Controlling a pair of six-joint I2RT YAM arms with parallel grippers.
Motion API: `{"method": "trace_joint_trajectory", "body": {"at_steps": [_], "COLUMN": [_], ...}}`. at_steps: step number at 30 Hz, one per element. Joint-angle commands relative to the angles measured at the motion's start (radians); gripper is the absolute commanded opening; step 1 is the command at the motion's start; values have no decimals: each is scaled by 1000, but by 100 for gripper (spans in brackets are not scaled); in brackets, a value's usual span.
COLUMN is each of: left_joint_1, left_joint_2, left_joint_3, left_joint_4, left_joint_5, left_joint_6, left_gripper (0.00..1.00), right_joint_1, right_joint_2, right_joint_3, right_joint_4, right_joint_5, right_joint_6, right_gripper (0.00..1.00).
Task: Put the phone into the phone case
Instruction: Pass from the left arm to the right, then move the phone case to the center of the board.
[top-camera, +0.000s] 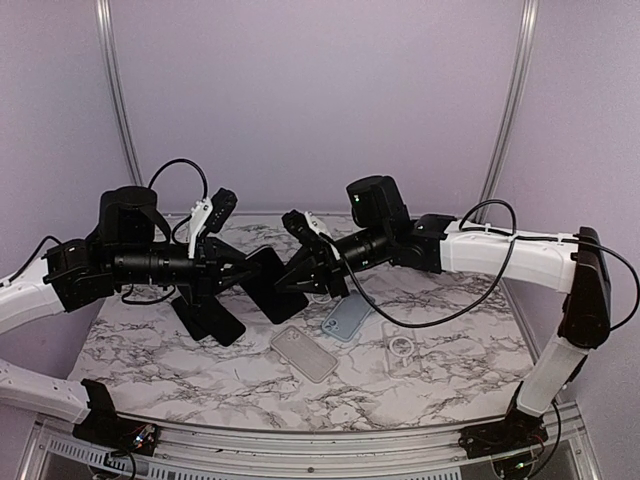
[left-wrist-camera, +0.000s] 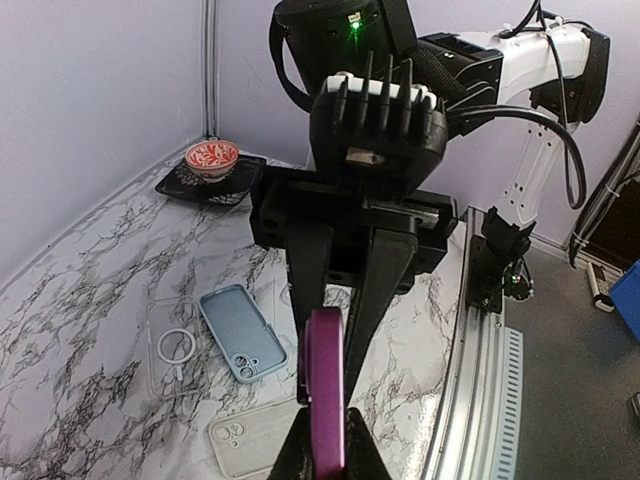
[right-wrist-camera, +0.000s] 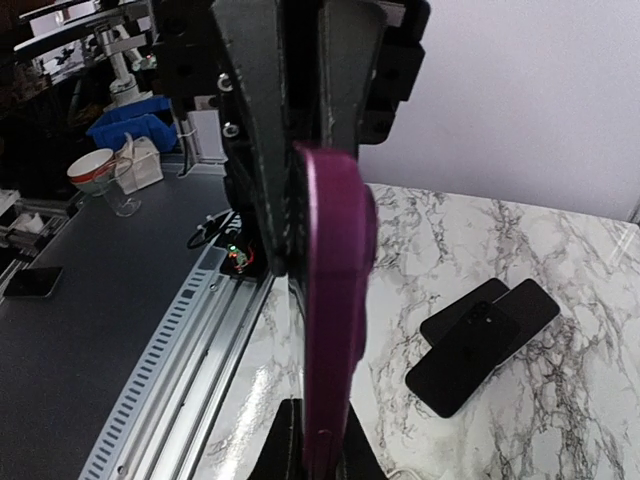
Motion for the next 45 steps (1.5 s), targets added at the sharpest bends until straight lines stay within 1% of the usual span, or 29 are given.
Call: {"method": "trace_joint_trajectory", "body": {"at_steps": [1,3,4,5,6,7,8,9,10,11,12,13,15,18,19,20,21,24,27,30,33,37,40,42,45], "left_joint_1": [-3,-3,-3,-3,-3,-3,-2,-1,-1,-1,-1,-2,-1,-1,-2,-3,-4,-5,-7,-9,-9,-15,-17,-17,-20], "left_joint_2": [0,-1,-3,-7,-12,-15,-14,-5,12,33,59,82,142,252,286,317,342,408,469,531,578,631,667,690,717], "left_joint_3": [32,24,17,6,-13,-28,-45,-58,-65,-70,-77,-91,-122,-150,-162,-168,-175,-188,-203,-205,-190,-181,-171,-158,-146], "left_joint_4": [42,42,42,42,42,35,18,-9,-45,-82,-111,-127,-129,-133,-132,-129,-127,-104,-39,13,31,71,93,97,110], "left_joint_5": [34,9,-39,-106,-199,-295,-447,-546,-616,-665,-681,-675,-614,-499,-471,-454,-444,-426,-387,-339,-305,-288,-294,-293,-249], "left_joint_6": [-4,-11,-25,-42,-63,-84,-109,-150,-183,-213,-240,-265,-315,-352,-361,-369,-374,-372,-361,-357,-366,-364,-345,-343,-351], "left_gripper": [0,0,21,54,75,88,90,90,89,88,86,82,69,41,34,30,28,27,27,24,20,20,20,20,19], "right_joint_1": [-1,0,-2,-7,-16,-30,-48,-65,-78,-82,-81,-80,-78,-79,-79,-78,-76,-50,-14,0,29,54,54,54,54], "right_joint_2": [-3,-11,-13,-11,-6,1,6,8,9,6,1,-6,-11,3,6,6,9,29,57,66,62,70,61,41,9], "right_joint_3": [-1,-11,-13,-8,0,6,7,-1,-14,-30,-54,-82,-117,-106,-103,-103,-109,-145,-162,-186,-191,-203,-221,-227,-238], "right_joint_4": [2,11,11,-7,-42,-79,-113,-142,-163,-184,-191,-177,-165,-252,-277,-284,-279,-250,-263,-243,-232,-215,-207,-213,-225], "right_joint_5": [-22,6,56,135,187,234,278,334,391,448,481,504,575,704,737,757,762,734,801,799,811,749,717,724,768], "right_joint_6": [48,79,108,136,158,189,225,267,315,331,347,385,449,511,522,539,558,587,599,618,617,633,660,675,690], "right_gripper": [0,0,0,0,0,0,0,0,0,0,0,0,0,0,0,0,0,0,0,0,0,0,0,0,0]}}
